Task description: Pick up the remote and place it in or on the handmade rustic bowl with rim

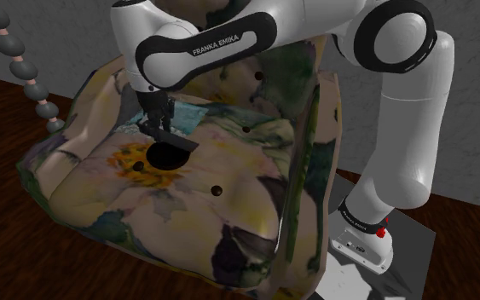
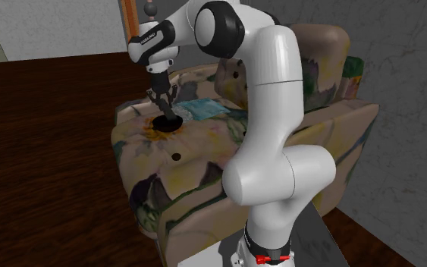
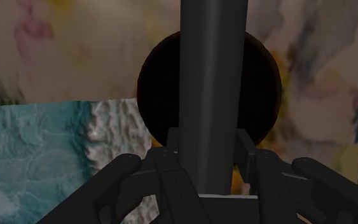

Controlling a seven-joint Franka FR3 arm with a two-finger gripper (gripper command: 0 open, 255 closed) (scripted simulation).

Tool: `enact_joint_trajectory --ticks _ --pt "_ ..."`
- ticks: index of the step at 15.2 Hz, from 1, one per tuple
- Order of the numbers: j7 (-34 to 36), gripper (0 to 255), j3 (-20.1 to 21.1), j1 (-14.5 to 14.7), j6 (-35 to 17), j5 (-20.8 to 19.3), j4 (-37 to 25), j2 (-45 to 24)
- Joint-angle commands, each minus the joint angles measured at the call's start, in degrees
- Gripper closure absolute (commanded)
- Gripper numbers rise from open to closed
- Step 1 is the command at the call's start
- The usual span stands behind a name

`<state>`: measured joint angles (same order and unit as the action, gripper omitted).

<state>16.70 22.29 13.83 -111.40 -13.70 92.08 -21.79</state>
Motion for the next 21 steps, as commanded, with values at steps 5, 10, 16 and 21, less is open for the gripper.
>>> enact_joint_trajectory --ticks 5,10,16,21 --pt "1.07 255 -0.39 0.48 -3.2 -1.09 1.14 -2.28" --pt "1.68 255 -0.7 0.58 -5.99 -1.78 2.84 -3.49" --pt "1.68 255 -0.71 0.58 -5.99 -1.79 2.83 -3.5" --pt "1.68 0 -0.71 0.58 -5.99 -1.79 2.84 -3.49"
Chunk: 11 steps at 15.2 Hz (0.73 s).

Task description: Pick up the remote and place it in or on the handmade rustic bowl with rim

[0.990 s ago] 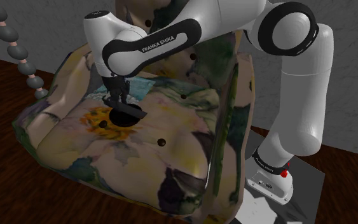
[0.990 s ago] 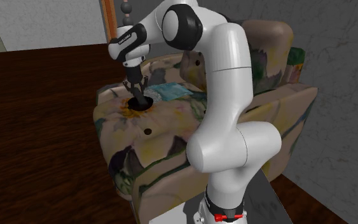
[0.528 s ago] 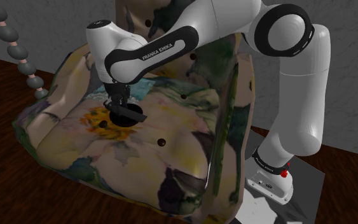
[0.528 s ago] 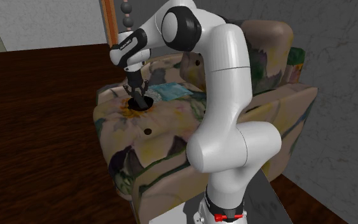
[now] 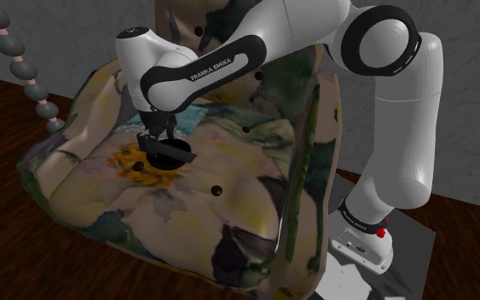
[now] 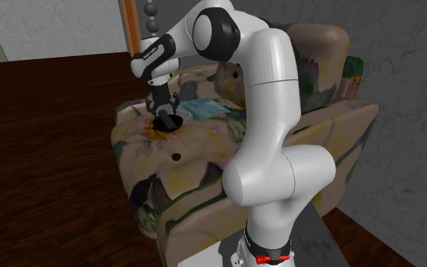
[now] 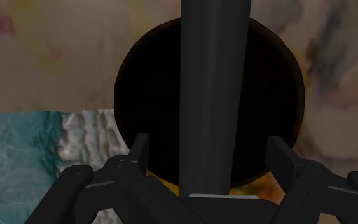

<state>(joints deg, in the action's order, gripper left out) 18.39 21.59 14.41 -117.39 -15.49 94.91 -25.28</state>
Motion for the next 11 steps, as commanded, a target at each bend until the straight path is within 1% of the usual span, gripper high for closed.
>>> enact_joint_trajectory --ticks 1,2,6,11 --pt "0.0 0 0.0 0.0 0.0 0.0 0.0 0.0" --pt "0.0 0 0.0 0.0 0.0 0.0 0.0 0.0" --pt "-0.88 0 0.71 0.15 6.17 1.32 -4.07 2.28" --pt "-0.88 0 0.71 0.15 6.17 1.32 -4.07 2.28"
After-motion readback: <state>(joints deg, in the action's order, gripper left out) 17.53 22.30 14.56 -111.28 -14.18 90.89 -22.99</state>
